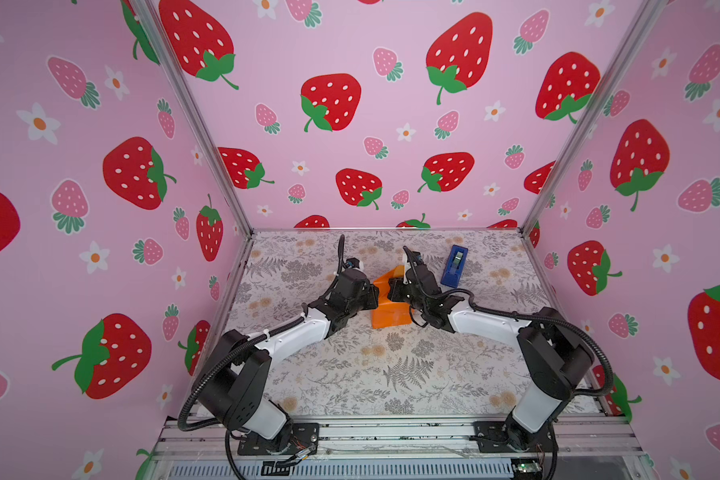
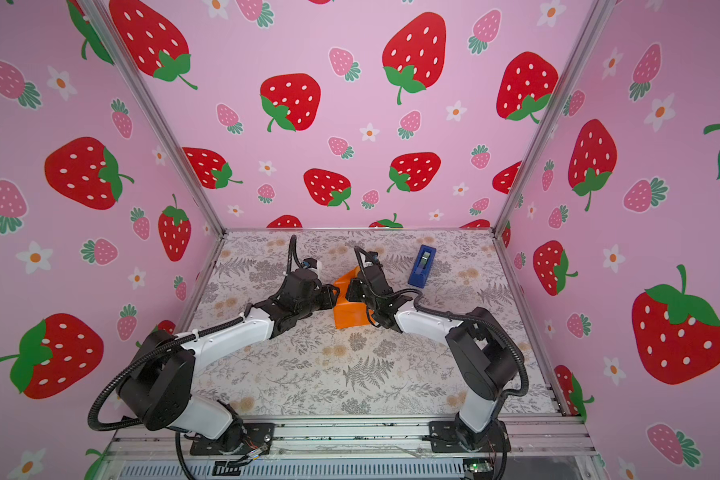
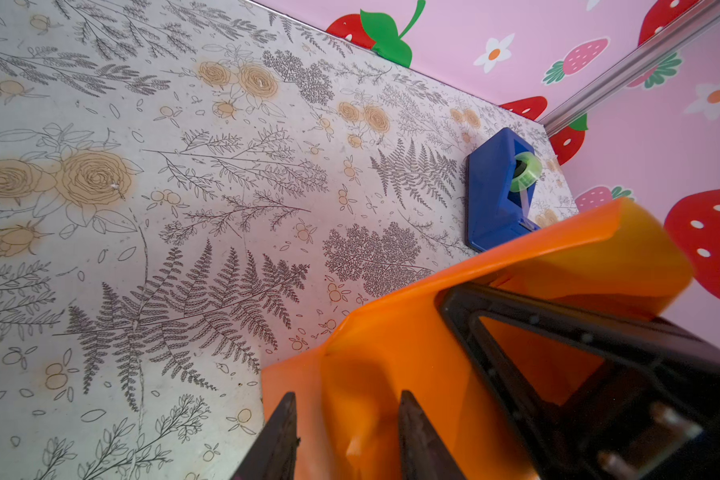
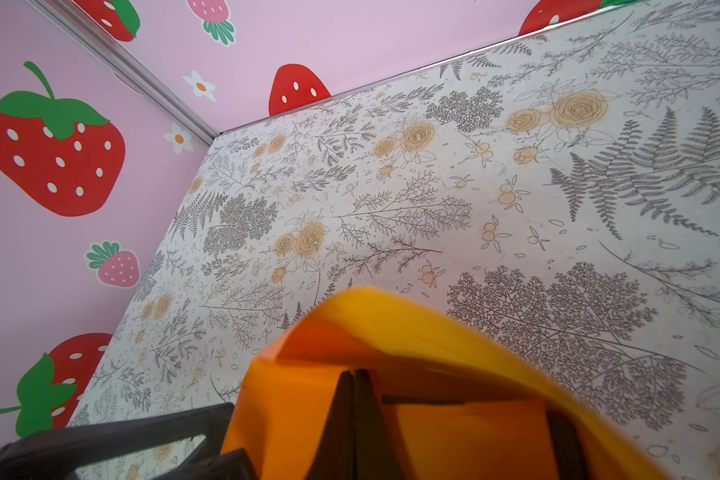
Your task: Wrap the gift box in paper
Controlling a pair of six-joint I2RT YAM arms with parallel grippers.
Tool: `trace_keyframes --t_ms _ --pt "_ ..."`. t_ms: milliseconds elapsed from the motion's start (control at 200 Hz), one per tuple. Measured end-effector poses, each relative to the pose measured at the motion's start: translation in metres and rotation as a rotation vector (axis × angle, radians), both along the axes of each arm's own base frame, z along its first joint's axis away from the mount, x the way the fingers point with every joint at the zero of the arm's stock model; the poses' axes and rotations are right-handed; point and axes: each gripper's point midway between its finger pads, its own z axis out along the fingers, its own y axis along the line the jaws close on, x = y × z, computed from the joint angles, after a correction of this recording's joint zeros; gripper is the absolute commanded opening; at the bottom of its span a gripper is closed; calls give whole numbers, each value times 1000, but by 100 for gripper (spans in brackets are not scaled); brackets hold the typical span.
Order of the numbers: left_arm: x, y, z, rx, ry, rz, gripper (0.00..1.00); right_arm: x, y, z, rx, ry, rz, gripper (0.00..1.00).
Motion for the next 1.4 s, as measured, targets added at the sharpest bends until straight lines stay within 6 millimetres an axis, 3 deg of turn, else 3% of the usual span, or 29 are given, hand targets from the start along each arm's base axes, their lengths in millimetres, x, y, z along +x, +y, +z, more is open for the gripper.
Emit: trace_keyframes --t_ms 415,555,730,805,875,960,1040,1105,1201,1401 --pt "-2 -7 -4 -9 33 -29 48 -2 0 2 -9 5 13 2" --pt "1 -9 -6 -9 32 -29 48 -8 -9 14 -50 6 32 14" --pt "2 -9 -5 -11 28 -29 47 0 -42 73 -10 -96 -2 30" --pt "2 -9 -5 -11 28 -29 47 11 -64 95 9 -146 -43 43" --pt "2 -9 -5 -10 27 -30 47 20 -84 100 19 -163 -76 59" --pt "2 -10 -6 -10 26 -31 47 28 -104 83 33 -132 -93 77" --pt "2 -10 -6 -9 26 -32 47 30 -119 54 22 -87 -96 85" --pt "2 -10 -6 -9 26 -32 47 28 -124 29 13 -44 -92 86" --pt "2 -10 -6 -9 26 -32 47 22 -117 3 13 2 -42 84" --pt "2 -10 -6 -9 26 -32 47 15 -95 -16 91 28 59 82"
